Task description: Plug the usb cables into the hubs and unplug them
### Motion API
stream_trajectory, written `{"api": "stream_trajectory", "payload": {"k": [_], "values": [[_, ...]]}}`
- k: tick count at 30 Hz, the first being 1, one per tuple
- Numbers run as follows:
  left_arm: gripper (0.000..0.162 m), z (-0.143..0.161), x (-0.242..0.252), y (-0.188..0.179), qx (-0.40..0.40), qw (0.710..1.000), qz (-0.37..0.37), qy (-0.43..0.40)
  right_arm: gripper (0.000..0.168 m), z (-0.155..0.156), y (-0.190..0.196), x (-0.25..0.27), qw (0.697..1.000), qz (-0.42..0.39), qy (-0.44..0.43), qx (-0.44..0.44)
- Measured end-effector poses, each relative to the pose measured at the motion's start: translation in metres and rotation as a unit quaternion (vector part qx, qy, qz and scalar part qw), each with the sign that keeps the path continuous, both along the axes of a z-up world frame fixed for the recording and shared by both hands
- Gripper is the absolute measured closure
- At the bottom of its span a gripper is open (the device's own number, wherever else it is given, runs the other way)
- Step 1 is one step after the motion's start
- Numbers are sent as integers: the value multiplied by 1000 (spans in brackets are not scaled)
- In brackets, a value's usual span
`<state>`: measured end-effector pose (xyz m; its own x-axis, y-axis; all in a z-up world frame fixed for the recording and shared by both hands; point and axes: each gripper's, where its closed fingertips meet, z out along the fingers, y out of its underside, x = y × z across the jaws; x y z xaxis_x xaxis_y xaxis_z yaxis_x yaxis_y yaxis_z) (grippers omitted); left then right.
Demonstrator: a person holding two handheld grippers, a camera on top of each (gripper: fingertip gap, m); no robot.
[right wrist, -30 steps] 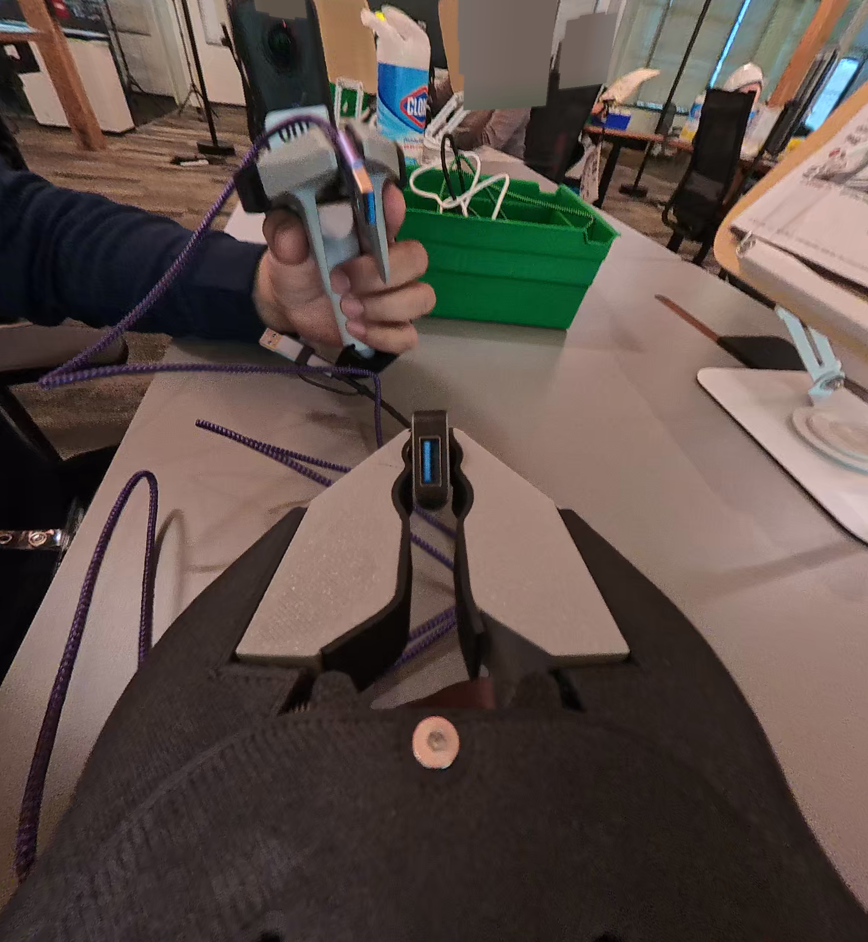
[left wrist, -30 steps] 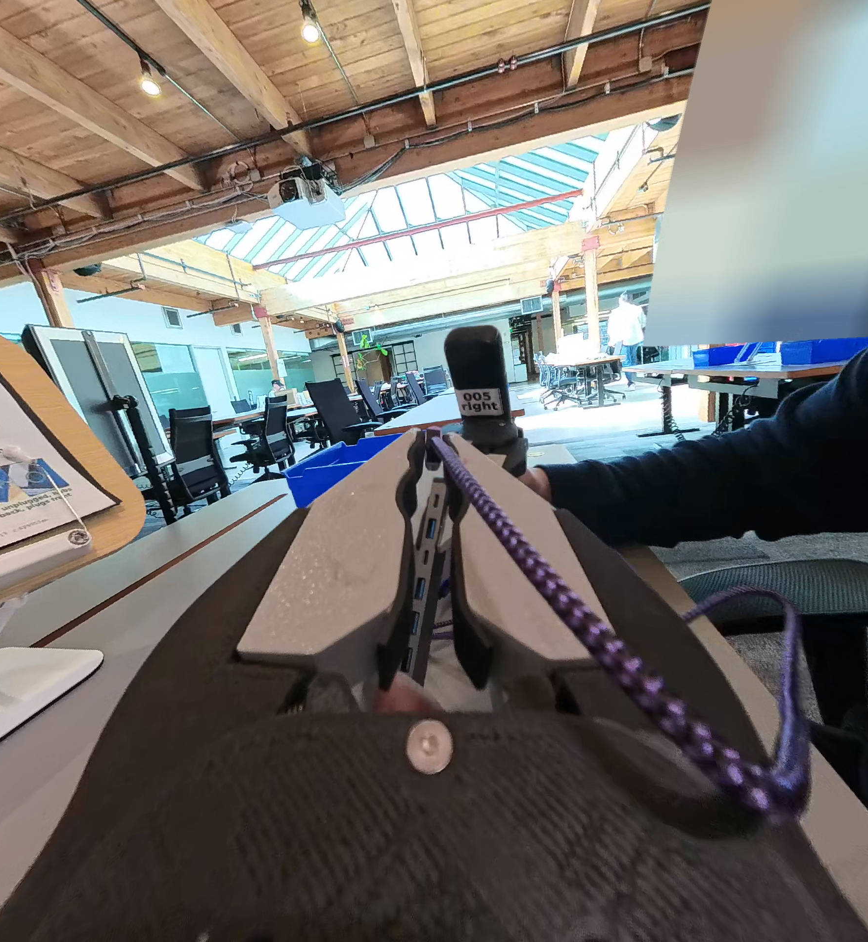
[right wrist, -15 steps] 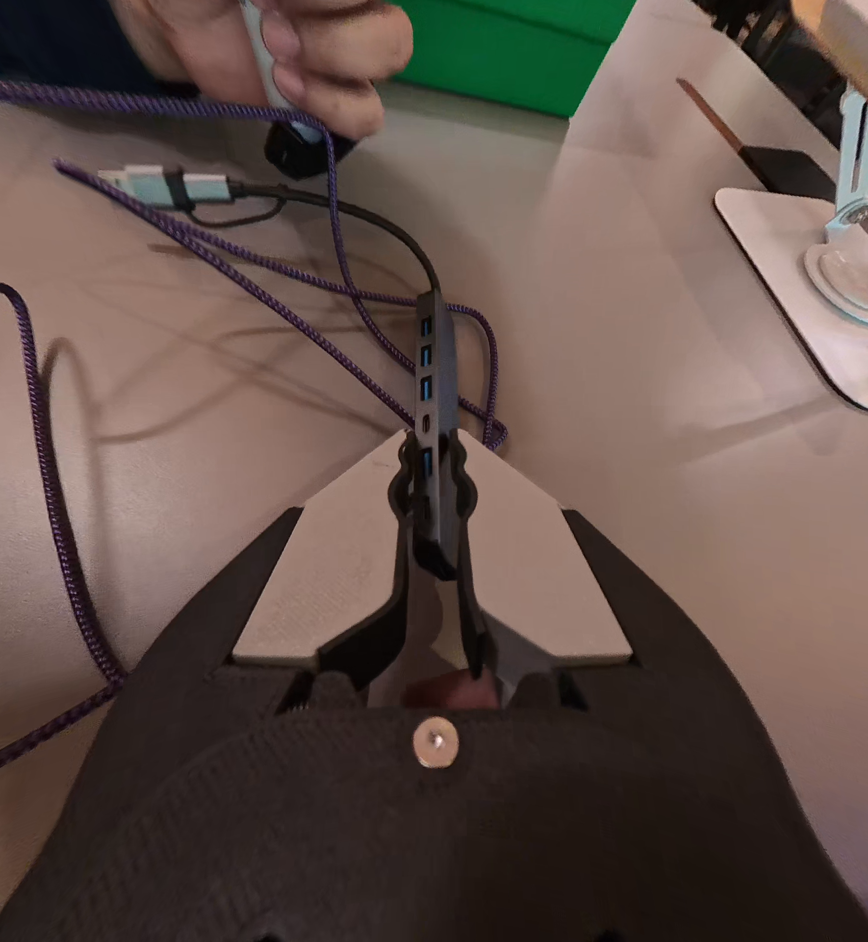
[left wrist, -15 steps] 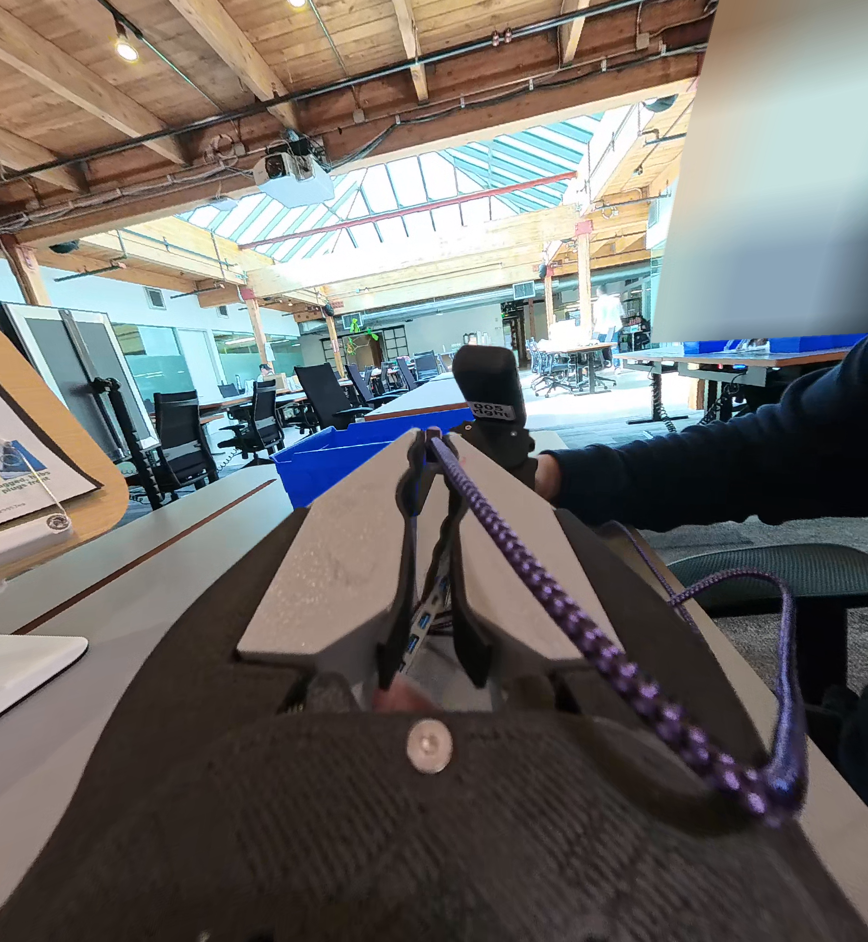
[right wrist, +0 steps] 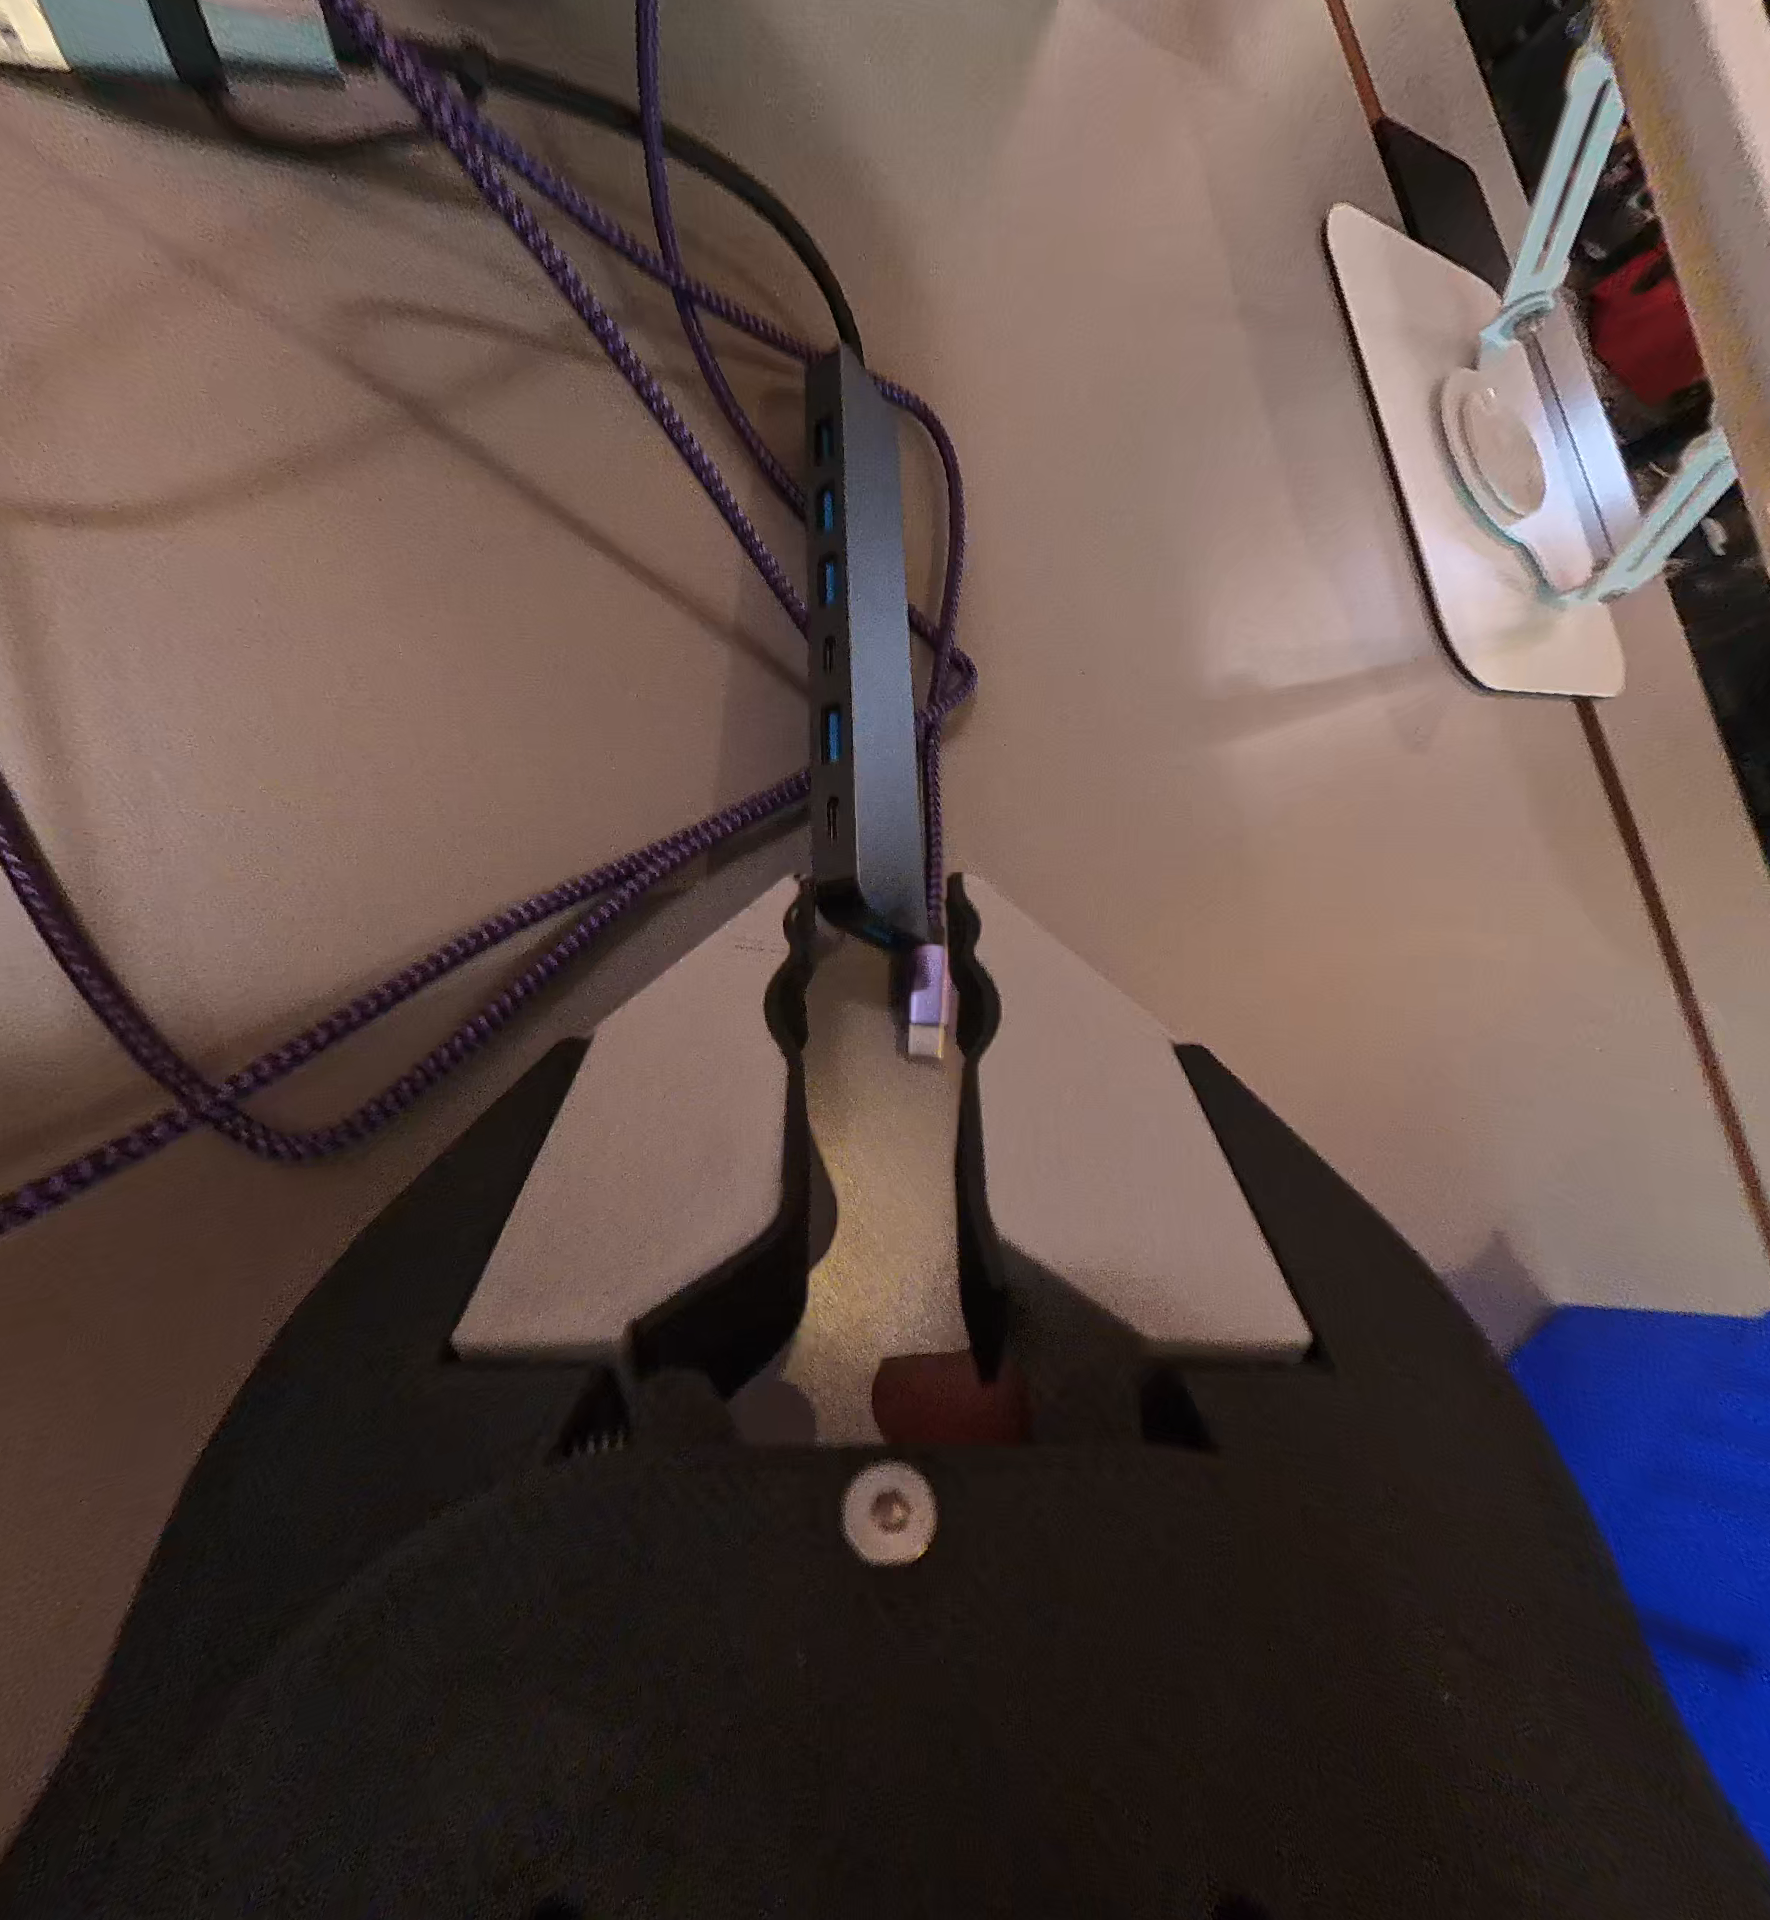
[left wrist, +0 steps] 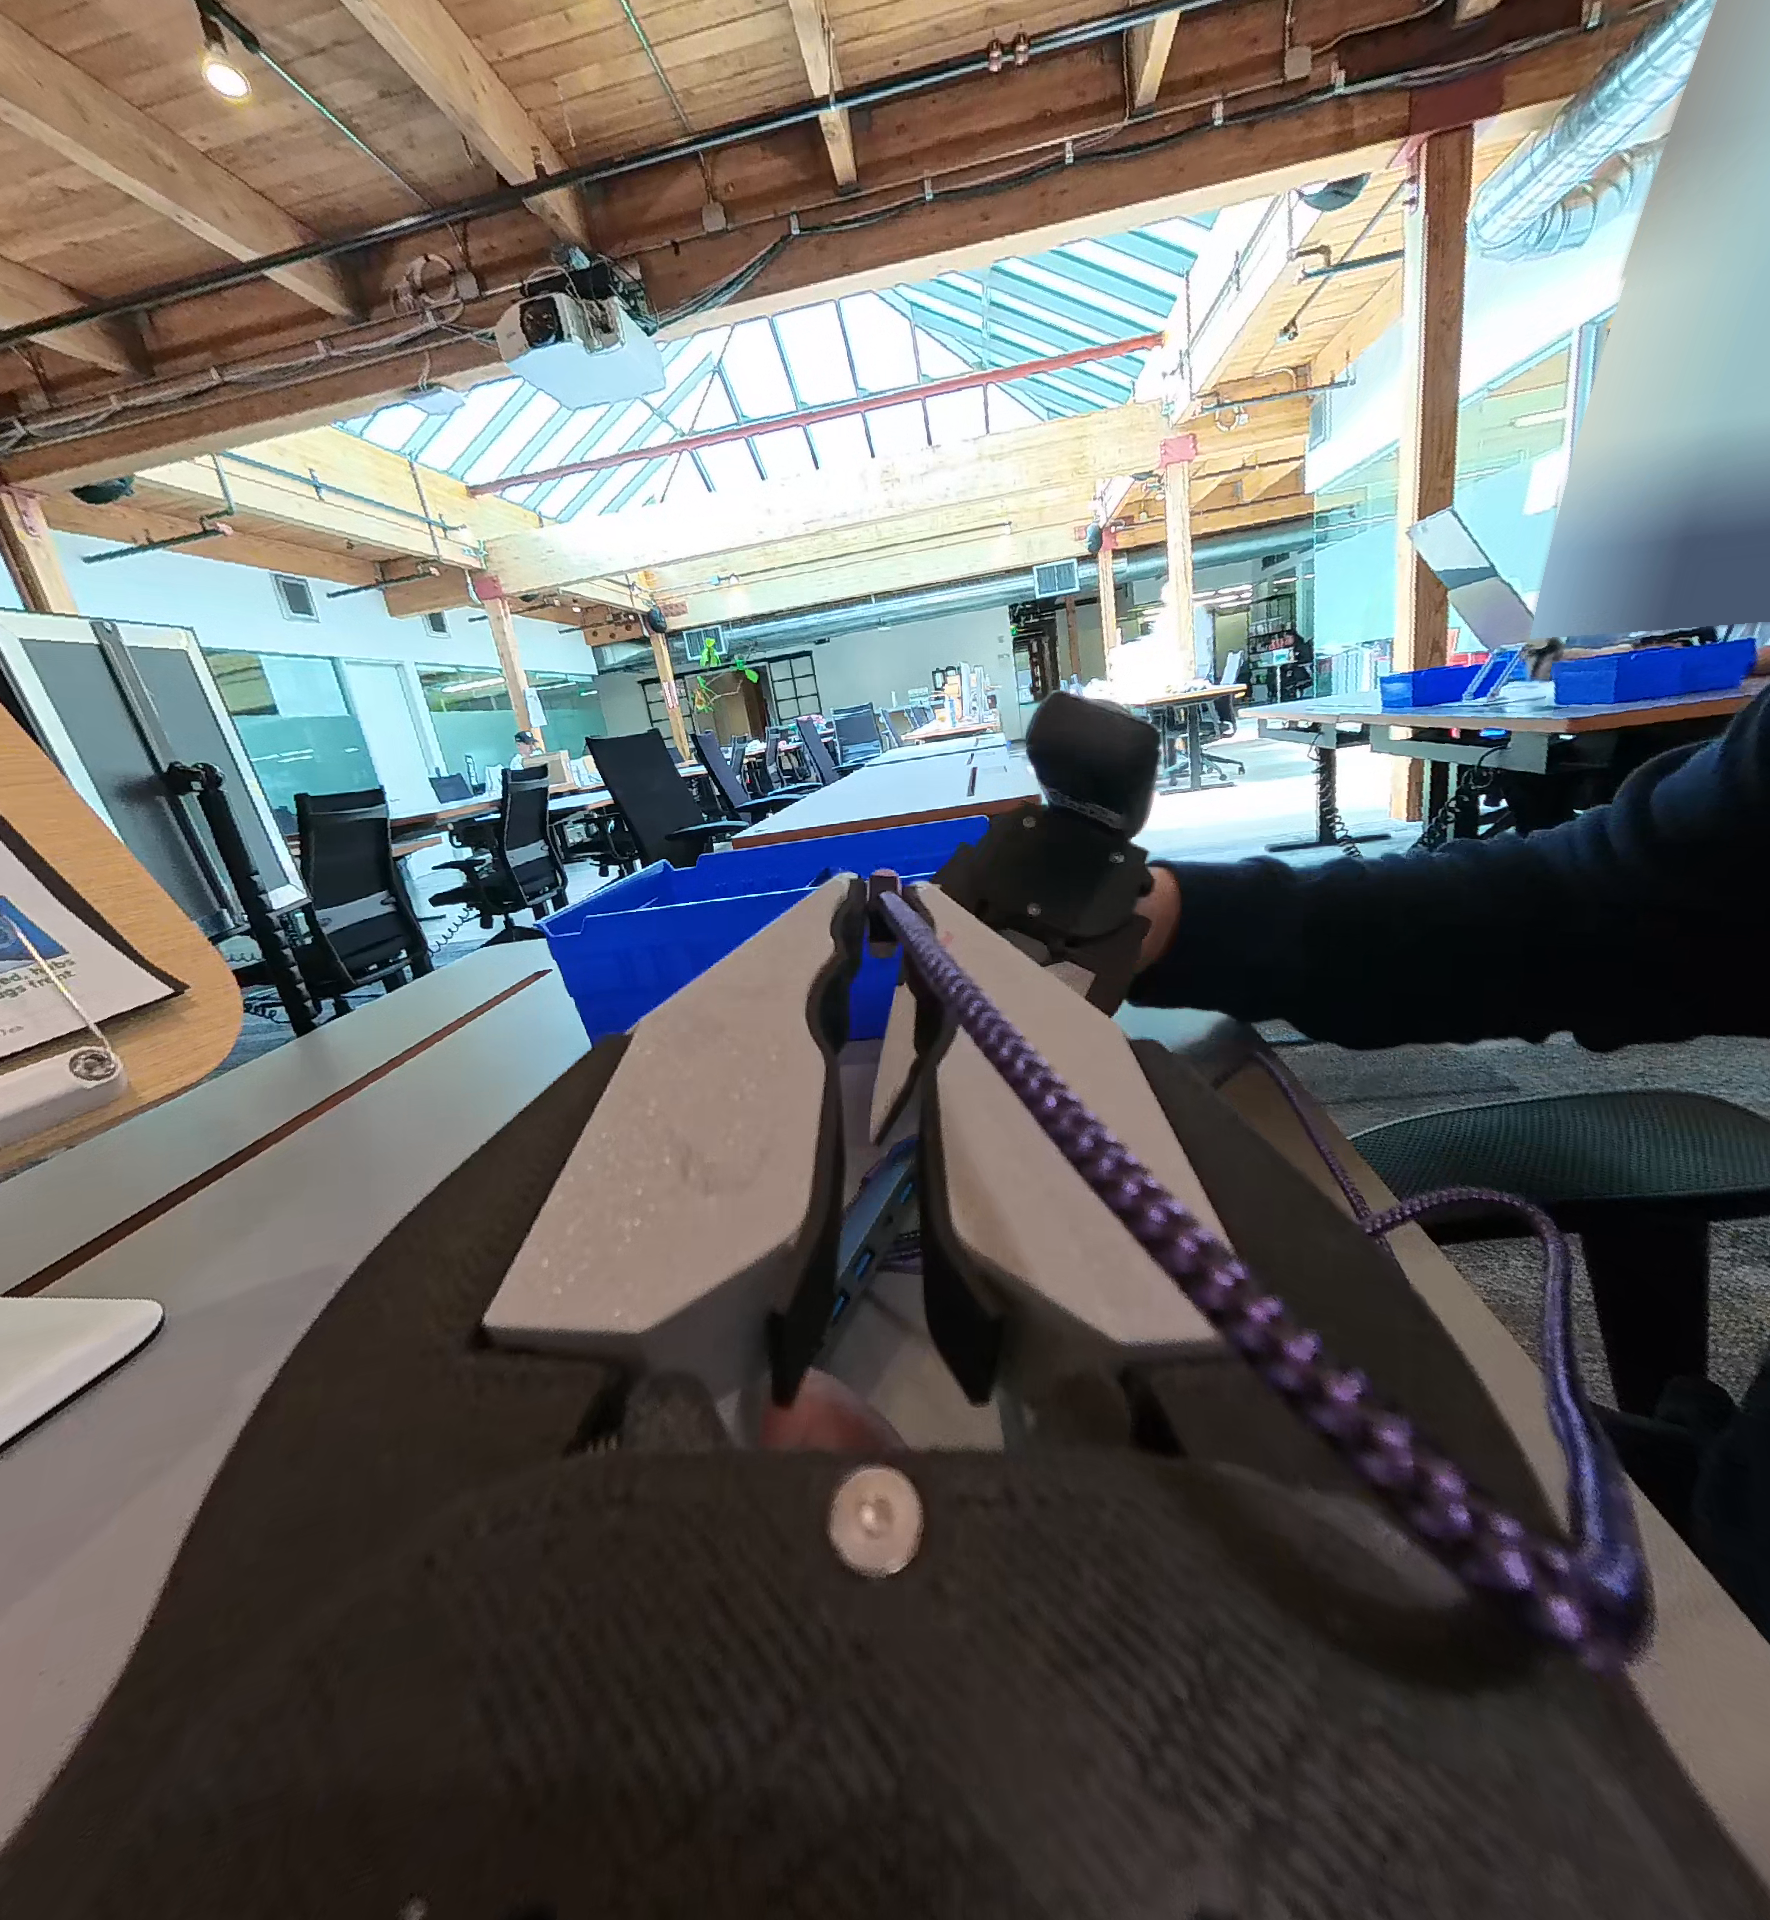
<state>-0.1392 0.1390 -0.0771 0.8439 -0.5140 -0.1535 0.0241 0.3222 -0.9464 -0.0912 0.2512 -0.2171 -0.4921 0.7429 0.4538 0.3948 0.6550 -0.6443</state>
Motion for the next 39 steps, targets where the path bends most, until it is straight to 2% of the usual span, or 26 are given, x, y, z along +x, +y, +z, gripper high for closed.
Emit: {"api": "stream_trajectory", "payload": {"k": [3,7,11,19,24,30,35,39], "values": [[159,0,2,0,0,1000,-2,2,144,-4,5,0,1000,3,-3,31],[159,0,0,-1,-2,1000,0,0,138,-5,4,-13,996,19,36,80],[159,0,-2,0,-4,1000,-3,-5,158,-10,1,-26,989,50,66,126],[159,-4,-5,3,-12,1000,6,18,161,22,-13,-28,992,75,99,-1],[159,-9,-6,4,-26,999,1,37,161,39,-34,-22,989,109,96,-40],[159,-13,-4,9,-28,999,-29,13,161,70,-64,-30,967,143,121,-175],[159,-19,-2,11,-38,998,-38,14,161,95,-75,-32,949,163,144,-229],[159,-19,0,13,-42,998,-46,-6,161,89,-80,-39,944,160,137,-254]]}}
